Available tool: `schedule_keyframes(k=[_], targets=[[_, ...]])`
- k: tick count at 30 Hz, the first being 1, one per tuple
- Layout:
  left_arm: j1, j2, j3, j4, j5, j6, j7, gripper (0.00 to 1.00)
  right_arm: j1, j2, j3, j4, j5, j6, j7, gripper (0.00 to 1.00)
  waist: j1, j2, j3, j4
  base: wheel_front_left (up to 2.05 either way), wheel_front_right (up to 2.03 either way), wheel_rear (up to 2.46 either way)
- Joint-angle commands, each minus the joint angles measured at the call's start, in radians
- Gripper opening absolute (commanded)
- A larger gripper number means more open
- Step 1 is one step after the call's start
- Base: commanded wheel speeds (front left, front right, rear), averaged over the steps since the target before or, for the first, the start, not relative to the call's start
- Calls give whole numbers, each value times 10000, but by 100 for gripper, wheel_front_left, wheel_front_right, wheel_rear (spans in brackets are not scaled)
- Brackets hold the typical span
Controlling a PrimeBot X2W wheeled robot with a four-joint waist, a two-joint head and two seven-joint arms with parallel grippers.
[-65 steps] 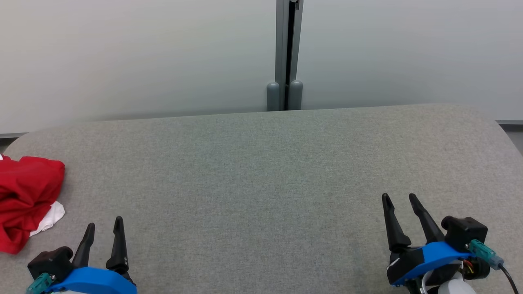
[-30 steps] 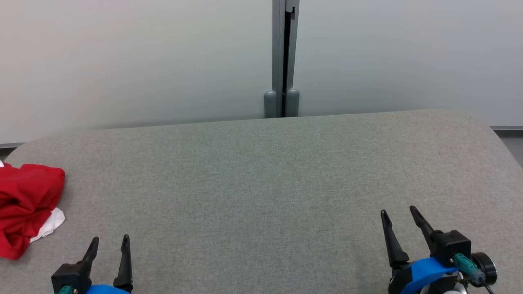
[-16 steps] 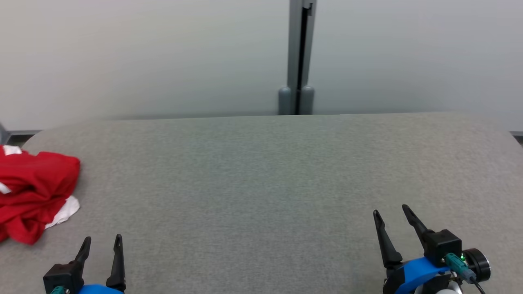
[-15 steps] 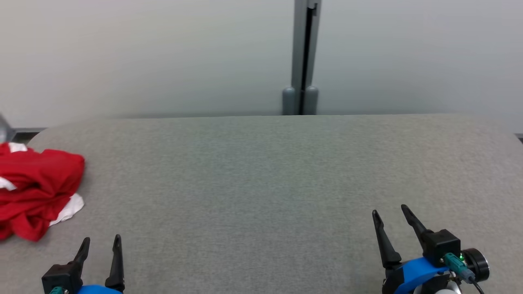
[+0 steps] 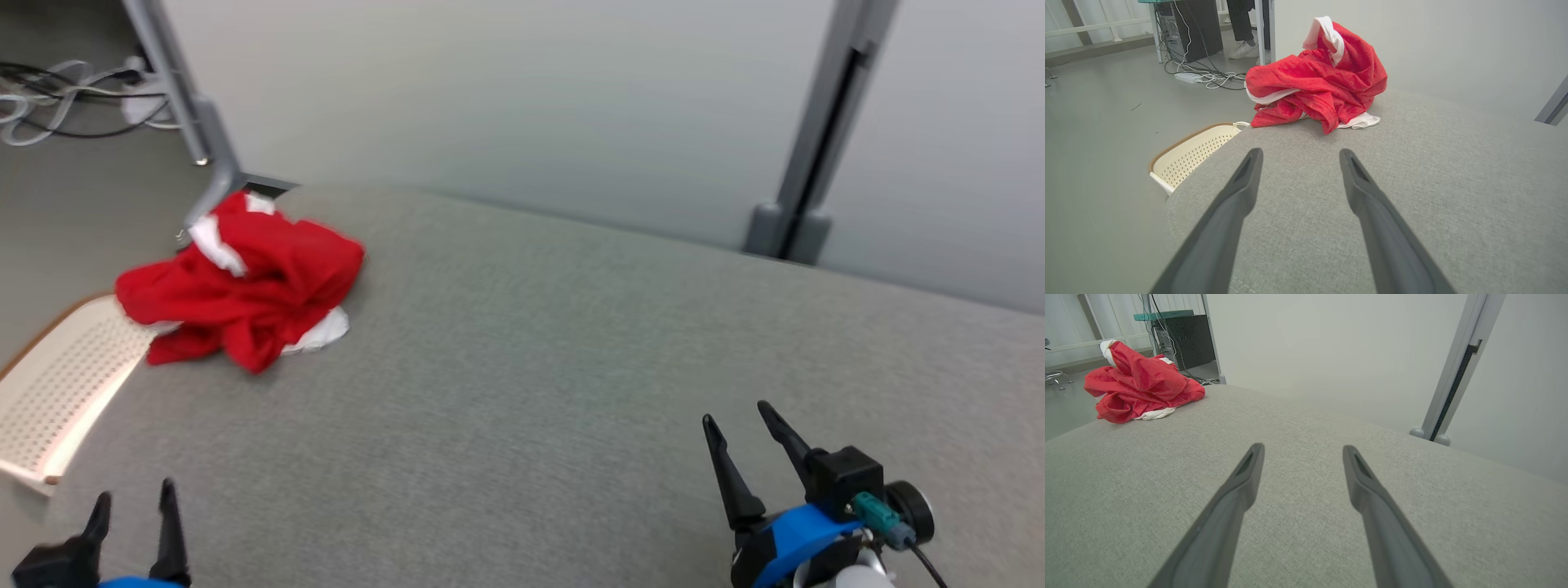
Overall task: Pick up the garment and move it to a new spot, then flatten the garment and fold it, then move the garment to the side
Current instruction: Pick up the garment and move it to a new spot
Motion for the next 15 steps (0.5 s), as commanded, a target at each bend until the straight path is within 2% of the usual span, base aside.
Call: schedule_keyframes(k=[1,9,15], targets=[[-83,65,91,11,-3,-13,-46,100,-122,-58,32,53,72,-1,-38,100,0,0,327,496,0,0,0],[147,7,664,86,85,-13,-46,100,-399,-54,394,301,279,-1,-38,100,0,0,464,1622,0,0,0],[-17,-155,1325,416,170,-12,-46,100,-689,-55,744,468,159,-1,-38,100,0,0,703,1732,0,0,0]])
